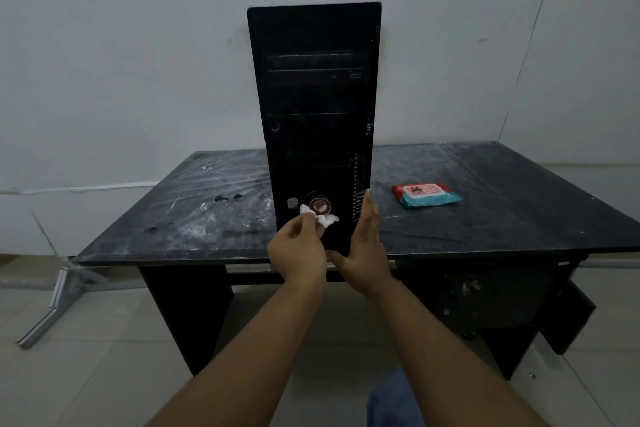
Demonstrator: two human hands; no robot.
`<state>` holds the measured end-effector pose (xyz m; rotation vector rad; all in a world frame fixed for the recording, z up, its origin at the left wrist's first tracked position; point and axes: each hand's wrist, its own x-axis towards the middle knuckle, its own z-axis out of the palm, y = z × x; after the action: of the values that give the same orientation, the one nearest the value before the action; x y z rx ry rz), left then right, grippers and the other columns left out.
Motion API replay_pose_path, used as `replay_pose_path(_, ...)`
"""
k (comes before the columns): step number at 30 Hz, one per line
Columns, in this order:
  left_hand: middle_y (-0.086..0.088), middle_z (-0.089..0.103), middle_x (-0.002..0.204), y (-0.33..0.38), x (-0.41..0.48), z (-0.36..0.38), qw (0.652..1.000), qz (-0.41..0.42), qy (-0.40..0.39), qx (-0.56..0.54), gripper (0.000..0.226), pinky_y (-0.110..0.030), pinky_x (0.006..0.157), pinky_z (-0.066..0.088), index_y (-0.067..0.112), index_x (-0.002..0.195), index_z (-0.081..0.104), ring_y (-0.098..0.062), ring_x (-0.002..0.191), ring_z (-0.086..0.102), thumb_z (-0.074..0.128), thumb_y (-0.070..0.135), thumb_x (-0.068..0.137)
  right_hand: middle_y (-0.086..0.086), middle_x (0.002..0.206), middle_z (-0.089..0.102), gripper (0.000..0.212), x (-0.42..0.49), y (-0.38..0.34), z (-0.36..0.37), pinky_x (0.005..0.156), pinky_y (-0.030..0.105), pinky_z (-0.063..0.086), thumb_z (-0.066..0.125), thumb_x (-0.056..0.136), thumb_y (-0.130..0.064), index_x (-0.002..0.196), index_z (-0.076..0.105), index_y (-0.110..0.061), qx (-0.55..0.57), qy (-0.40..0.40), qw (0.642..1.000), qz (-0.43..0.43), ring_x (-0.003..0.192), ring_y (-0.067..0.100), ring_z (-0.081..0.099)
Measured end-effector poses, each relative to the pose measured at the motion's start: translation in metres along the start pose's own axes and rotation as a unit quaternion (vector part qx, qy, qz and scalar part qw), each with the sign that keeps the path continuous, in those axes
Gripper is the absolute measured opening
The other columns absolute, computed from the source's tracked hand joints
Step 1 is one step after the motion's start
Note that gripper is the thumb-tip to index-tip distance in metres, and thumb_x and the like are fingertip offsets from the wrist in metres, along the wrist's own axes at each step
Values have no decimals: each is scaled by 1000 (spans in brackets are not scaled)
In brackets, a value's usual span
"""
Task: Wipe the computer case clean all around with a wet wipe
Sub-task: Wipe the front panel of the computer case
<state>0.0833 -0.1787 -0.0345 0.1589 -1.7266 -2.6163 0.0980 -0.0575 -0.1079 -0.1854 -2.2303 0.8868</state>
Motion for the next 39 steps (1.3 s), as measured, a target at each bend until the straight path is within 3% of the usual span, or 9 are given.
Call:
replay_pose_path(4,8,76,86,-4,6,-8,958,235,1,167,15,-21,74,58,17,100,83,-2,82,72,71,26,103,-7,177,-17,132,0,2,-1,122,56,33,77,84,-62,168,-18,-25,3,8,1000,-12,165,15,-6)
replay_pose_path(8,7,61,98,13,31,-10,817,454,-92,343,14,-9,75,44,10,108,81,0,86,57,70,18,103,-6,177,-14,130,0,4,-2,119,52,36,82,84,-48,169,-14,-24,8,4,1000,-14,164,16,-4)
replay_pose_path(13,-4,68,106,35,58,-12,649,573,-241,438,15,-26,79,48,9,107,83,-22,98,59,75,2,96,5,168,16,105,-5,-15,-6,116,42,44,82,86,-22,168,16,-24,17,98,995,11,154,23,28)
replay_pose_path(16,0,76,115,44,57,-18,701,534,-266,391,34,-26,91,57,13,121,80,-13,105,67,71,-6,95,8,148,43,68,-1,-32,-13,107,45,50,77,93,-22,154,47,-14,-46,208,975,-71,135,24,48)
replay_pose_path(19,3,77,123,48,48,-21,777,457,-287,323,47,-16,97,56,16,139,71,-1,113,71,67,-7,97,11,135,57,48,16,-44,-15,101,41,49,72,102,-27,146,62,-11,-107,176,965,-164,121,26,57)
replay_pose_path(25,4,70,128,44,49,-35,822,446,-228,269,57,-27,98,59,17,146,61,-6,122,67,60,-12,97,5,100,64,13,36,-54,-12,74,29,46,74,100,-17,106,81,-7,-104,211,958,-165,90,20,55)
replay_pose_path(29,-1,45,145,33,66,-50,854,428,-116,272,71,-36,111,51,24,155,49,-15,134,51,66,-8,94,-2,99,71,22,29,-60,-8,74,22,55,78,97,-13,119,80,-11,42,229,971,-52,88,7,64)
replay_pose_path(35,8,45,160,15,73,-60,890,298,-236,253,85,-32,117,48,31,167,28,7,141,47,63,-6,99,-3,105,77,21,12,-65,10,81,16,58,77,98,-12,118,80,-9,95,269,958,12,96,2,71)
replay_pose_path(39,9,47,160,5,73,-58,894,284,-246,244,91,-47,120,46,37,167,27,-6,148,45,65,-7,96,-6,109,79,21,-7,-64,24,88,26,62,72,101,-12,121,80,-15,137,244,957,70,102,-1,72)
